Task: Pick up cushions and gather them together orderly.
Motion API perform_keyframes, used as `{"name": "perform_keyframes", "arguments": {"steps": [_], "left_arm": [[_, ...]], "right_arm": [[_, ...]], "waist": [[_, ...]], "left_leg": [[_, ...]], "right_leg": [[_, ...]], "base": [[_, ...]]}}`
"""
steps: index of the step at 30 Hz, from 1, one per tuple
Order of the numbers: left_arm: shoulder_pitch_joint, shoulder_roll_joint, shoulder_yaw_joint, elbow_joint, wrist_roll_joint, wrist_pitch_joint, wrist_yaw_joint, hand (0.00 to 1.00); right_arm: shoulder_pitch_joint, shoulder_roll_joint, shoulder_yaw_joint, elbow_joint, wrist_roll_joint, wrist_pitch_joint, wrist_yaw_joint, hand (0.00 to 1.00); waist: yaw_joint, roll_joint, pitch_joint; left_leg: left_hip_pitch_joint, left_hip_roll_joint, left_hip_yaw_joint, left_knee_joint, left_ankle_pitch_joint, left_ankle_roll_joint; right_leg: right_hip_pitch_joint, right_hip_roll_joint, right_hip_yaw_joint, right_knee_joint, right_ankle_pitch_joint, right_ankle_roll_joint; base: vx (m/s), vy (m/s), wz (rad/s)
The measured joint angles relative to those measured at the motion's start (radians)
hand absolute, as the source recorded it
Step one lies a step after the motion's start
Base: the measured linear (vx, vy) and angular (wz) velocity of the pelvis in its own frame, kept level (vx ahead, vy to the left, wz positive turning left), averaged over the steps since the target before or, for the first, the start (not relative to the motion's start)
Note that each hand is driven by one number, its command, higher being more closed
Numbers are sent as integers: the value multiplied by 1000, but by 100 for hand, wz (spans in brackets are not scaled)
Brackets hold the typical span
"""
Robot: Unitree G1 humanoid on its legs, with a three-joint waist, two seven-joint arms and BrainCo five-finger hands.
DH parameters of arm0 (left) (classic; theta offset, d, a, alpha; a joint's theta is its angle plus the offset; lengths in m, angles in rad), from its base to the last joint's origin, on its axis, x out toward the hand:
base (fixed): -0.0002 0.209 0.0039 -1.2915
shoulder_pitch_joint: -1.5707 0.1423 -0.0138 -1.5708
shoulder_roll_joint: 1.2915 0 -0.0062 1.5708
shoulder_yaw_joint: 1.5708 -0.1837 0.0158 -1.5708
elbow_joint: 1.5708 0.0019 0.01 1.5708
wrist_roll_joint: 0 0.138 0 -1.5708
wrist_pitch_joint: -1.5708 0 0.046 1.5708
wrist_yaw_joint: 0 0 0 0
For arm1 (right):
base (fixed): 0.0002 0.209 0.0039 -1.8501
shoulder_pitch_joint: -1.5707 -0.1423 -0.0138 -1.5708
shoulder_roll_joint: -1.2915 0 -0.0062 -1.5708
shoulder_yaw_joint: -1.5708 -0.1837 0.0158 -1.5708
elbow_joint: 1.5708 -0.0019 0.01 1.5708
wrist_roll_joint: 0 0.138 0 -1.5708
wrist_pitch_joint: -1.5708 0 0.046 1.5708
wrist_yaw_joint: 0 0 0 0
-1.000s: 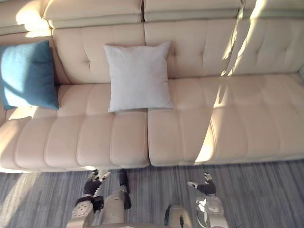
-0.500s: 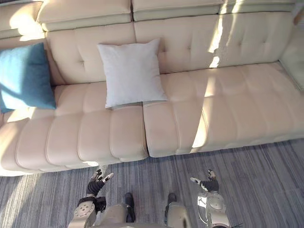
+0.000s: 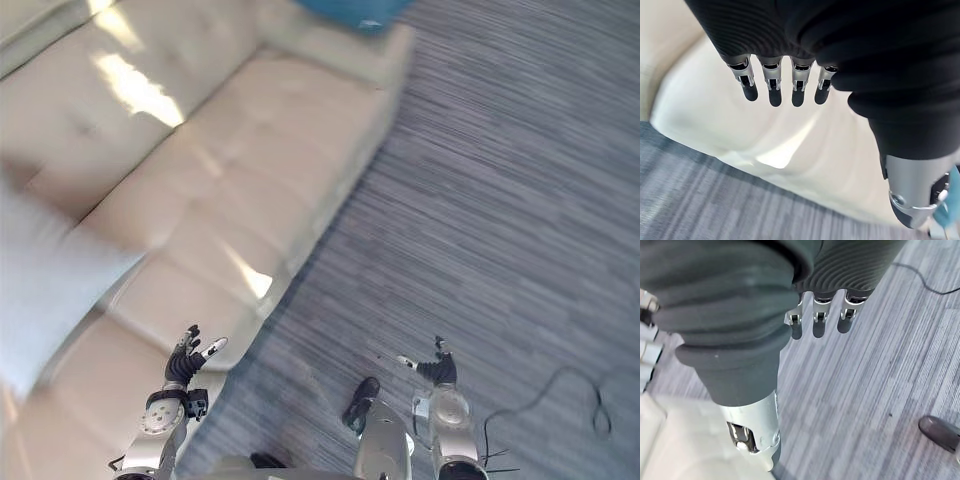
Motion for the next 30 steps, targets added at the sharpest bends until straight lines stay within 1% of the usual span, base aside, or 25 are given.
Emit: {"name": "perform_keyframes", "arguments": {"steps": [2, 3, 4, 7, 8, 9, 10, 11, 12, 13, 14, 15, 16, 18, 19, 20, 21, 22, 23, 25, 26, 27, 28, 29, 30], "left_arm": [[-15, 1, -21, 1, -1, 0, 0, 0], [-15, -3, -47, -1, -1, -3, -3, 0], [-19, -12, -68, -1, -3, -9, -2, 0], [5, -15, -62, -3, 0, -17, 4, 0], [13, -15, -60, -3, 0, -16, 7, 0], [29, -21, -58, -7, 4, -15, 18, 0], [36, -12, -48, 3, 20, -10, 21, 0], [39, -6, -33, 3, 22, -4, 23, 0], [50, -3, 4, -5, 36, 1, 26, 0], [40, -18, 25, -9, 40, -1, 30, 0], [32, -24, 26, -5, 41, 0, 38, 0], [51, -28, 29, -14, 41, 3, 42, 0], [69, -9, 34, 1, 40, 7, 42, 0], [84, -3, 27, 5, 39, 11, 43, 0], [85, 4, 19, 10, 39, 12, 43, 0], [86, 9, -2, 23, 39, 20, 42, 0], [91, 10, -13, 23, 39, 22, 43, 0], [96, 9, -27, 24, 39, 26, 43, 0], [88, 7, -28, 24, 39, 26, 44, 0], [60, 8, -26, 27, 39, 25, 44, 0], [29, 0, -26, 55, 39, 26, 43, 0], [14, -1, -26, 72, 39, 26, 43, 0], [-1, -1, -24, 91, 39, 27, 43, 0], [0, 0, -21, 91, 40, 27, 45, 0], [1, 11, -18, 91, 42, 27, 46, 0]], "right_arm": [[-4, -11, 3, -1, -1, 1, -2, 0], [-4, -4, 6, -3, -1, 1, -3, 0], [-5, -6, 7, -3, -1, 4, -16, 0], [-3, 0, 33, 5, -1, 9, -23, 0], [-3, -2, 41, 9, -1, 9, -23, 0], [-2, -21, 50, 8, -1, 9, -24, 0], [-19, 0, 58, 19, -1, 21, -26, 0], [-19, 14, 67, 19, -1, 29, -25, 0], [-31, 19, 72, 19, -1, 28, -27, 0], [-56, 17, 56, 27, -1, 28, -38, 0], [-69, 16, 42, 34, 0, 31, -45, 0], [-93, -10, 34, 42, -1, 31, -48, 0], [-109, -1, 45, 66, -2, 26, -44, 0], [-105, 25, 37, 64, -9, 26, -44, 0], [-111, 39, 35, 69, -11, 28, -41, 0], [-100, 48, 35, 80, -11, 33, -41, 0], [-96, 52, 35, 81, -12, 36, -41, 0], [-91, 53, 37, 81, -21, 37, -39, 0], [-101, 52, 41, 82, -37, 36, -39, 0], [-122, 44, 43, 86, -47, 34, -39, 0], [-136, 27, 45, 104, -48, 35, -36, 0], [-140, 18, 44, 107, -48, 37, -35, 0], [-137, 9, 43, 106, -48, 38, -35, 0], [-133, 9, 43, 105, -48, 39, -35, 0], [-108, 8, 43, 101, -48, 40, -38, 0]], "waist": [[3, 13, -3], [1, 6, 6], [8, 6, 7], [59, -3, 23], [64, 2, 25], [87, 37, 28], [114, 34, 47], [111, 21, 47], [121, 10, 47], [136, 14, 71], [139, 19, 67], [150, 17, 66], [168, -14, 52], [161, -53, 32], [159, -69, 41], [148, -75, 42], [138, -77, 43], [133, -73, 43], [133, -66, 40], [125, -46, 45], [118, -30, 54], [107, -20, 60], [88, -16, 64], [77, -24, 62], [71, -54, 54]], "left_leg": [[-18, 63, -99, 215, 130, 150], [-81, 62, -247, 358, 171, 147], [-181, 0, -405, 453, 69, 96], [-396, -137, -668, 427, -13, 83], [-438, -151, -710, 374, -11, 80], [-473, -172, -802, 110, 27, 23], [-439, -174, -783, 12, 5, -12], [-417, -188, -763, -10, 12, -24], [-423, -188, -759, 27, 38, -56], [-524, -196, -787, 175, 21, -107], [-535, -228, -803, 111, 12, -96], [-521, -275, -820, -13, 64, 8], [-485, -303, -795, -13, 38, 86], [-453, -339, -774, -16, 2, 109], [-398, -360, -772, -27, -27, 123], [-331, -371, -775, -42, -37, 135], [-291, -373, -775, -55, -38, 135], [-217, -372, -772, -102, -38, 135], [-156, -359, -768, -158, -37, 135], [-94, -334, -771, -229, -35, 130], [-49, -307, -770, -273, -32, 125], [-25, -294, -774, -290, -29, 120], [15, -283, -783, -315, -24, 70], [38, -284, -787, -322, -25, 44], [91, -298, -803, -330, -42, 0]], "right_leg": [[27, 50, 102, 1, -26, 6], [74, 66, 174, -33, -34, 2], [113, 71, 243, -69, -46, 4], [203, 64, 400, -103, -78, 53], [212, 64, 420, -99, -87, 70], [203, 89, 459, -58, -131, 117], [180, 93, 499, 71, -174, 152], [173, 97, 493, 78, -187, 146], [204, 146, 467, 18, -186, 99], [273, 160, 459, -81, -172, 63], [292, 151, 459, -104, -172, 65], [303, 138, 474, -98, -205, 95], [298, 107, 513, -28, -258, 119], [233, 66, 543, 161, -279, 204], [154, 34, 543, 392, -221, 304], [101, -3, 506, 564, -189, 297], [87, -24, 467, 620, -195, 262], [59, -60, 385, 644, -214, 193], [14, -75, 301, 605, -239, 140], [-65, -62, 224, 455, -245, 106], [-103, -15, 229, 293, -215, 88], [-123, 11, 248, 194, -175, 85], [-134, 57, 297, 4, -63, 95], [-124, 70, 333, -111, 13, 96], [-102, 82, 385, -280, 153, 90]], "base": [[427, -42, -163], [375, 62, -166], [348, 114, -155], [336, 241, -153], [338, 321, -137], [343, 352, -131], [449, 294, -111], [396, 145, -61], [411, -41, -5], [275, -34, 4], [408, 133, -1], [444, 251, -34], [512, 251, -31], [421, 124, 1], [539, 157, 24], [537, 139, 28], [553, 78, 24], [647, 36, -3], [636, 22, -16], [567, -20, -14], [520, -56, 0], [540, -102, 14], [459, -116, 25], [646, -186, 32], [708, -246, 42]]}}
